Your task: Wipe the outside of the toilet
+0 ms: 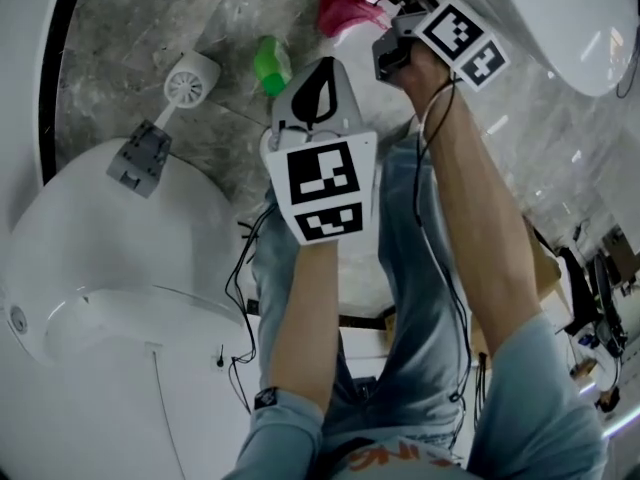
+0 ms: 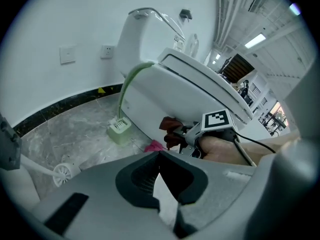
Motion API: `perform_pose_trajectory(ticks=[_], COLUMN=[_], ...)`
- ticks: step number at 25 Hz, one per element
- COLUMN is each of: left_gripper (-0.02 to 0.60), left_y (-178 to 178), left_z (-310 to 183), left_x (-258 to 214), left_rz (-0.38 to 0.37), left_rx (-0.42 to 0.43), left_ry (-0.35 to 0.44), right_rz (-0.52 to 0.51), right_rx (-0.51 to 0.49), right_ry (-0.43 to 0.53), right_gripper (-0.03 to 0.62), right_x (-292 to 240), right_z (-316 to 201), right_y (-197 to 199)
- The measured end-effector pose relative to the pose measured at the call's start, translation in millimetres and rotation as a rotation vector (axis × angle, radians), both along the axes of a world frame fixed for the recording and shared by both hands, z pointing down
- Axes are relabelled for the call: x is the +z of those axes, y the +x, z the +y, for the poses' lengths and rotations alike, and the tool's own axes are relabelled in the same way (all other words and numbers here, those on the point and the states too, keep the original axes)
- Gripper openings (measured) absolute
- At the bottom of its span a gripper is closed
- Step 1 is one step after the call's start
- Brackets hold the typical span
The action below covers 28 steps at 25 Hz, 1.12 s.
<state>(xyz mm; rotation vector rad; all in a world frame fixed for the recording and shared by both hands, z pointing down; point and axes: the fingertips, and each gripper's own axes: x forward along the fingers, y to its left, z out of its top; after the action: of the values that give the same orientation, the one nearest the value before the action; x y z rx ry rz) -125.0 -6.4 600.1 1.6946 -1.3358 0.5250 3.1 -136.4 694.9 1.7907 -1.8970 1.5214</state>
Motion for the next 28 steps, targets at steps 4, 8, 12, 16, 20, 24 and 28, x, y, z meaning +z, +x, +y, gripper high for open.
perform_pose_trajectory(ticks=[4,8,12,16,20,24,28], left_gripper=[0.0,0.0,0.0,0.0,0.0,0.001,0.0], left_y=[12.0,23.7,37.7,52.8,69.1,90.4,112.7], left_z=[4.6,5.6,7.0,11.1,15.5,23.8,34.6], left_x=[8.2,10.9,12.9,17.3,20.8,26.3,30.6], left_rz=[-0.012,-0.023,-0.03,-0.039,-0.048,-0.055,-0.069], left_rx=[0.031,0.052,0.079,0.103,0.125,0.151,0.195], left_ry=[-0.018,-0.023,-0.025,-0.038,-0.044,-0.057,-0.071], right_rz=[-0.006,-0.002,-0.002,-0.012,-0.013,-0.005,-0.029], right_rx=[0.01,0.012,0.028,0.021,0.004,-0.014,-0.008], right_ry=[-0.007,-0.013,-0.011,0.003,0.012,0.019,0.031], right_gripper=[0.061,0.063,0.063,0.061,0.062,0.061,0.063], right_x=[2.2,2.2,1.1,-3.6,-6.3,-9.9,-13.5], right_z=[7.5,14.9,21.9,26.9,32.2,36.9,43.1], right_y=[18.6,39.1,61.9,80.4,99.4,124.9,155.0])
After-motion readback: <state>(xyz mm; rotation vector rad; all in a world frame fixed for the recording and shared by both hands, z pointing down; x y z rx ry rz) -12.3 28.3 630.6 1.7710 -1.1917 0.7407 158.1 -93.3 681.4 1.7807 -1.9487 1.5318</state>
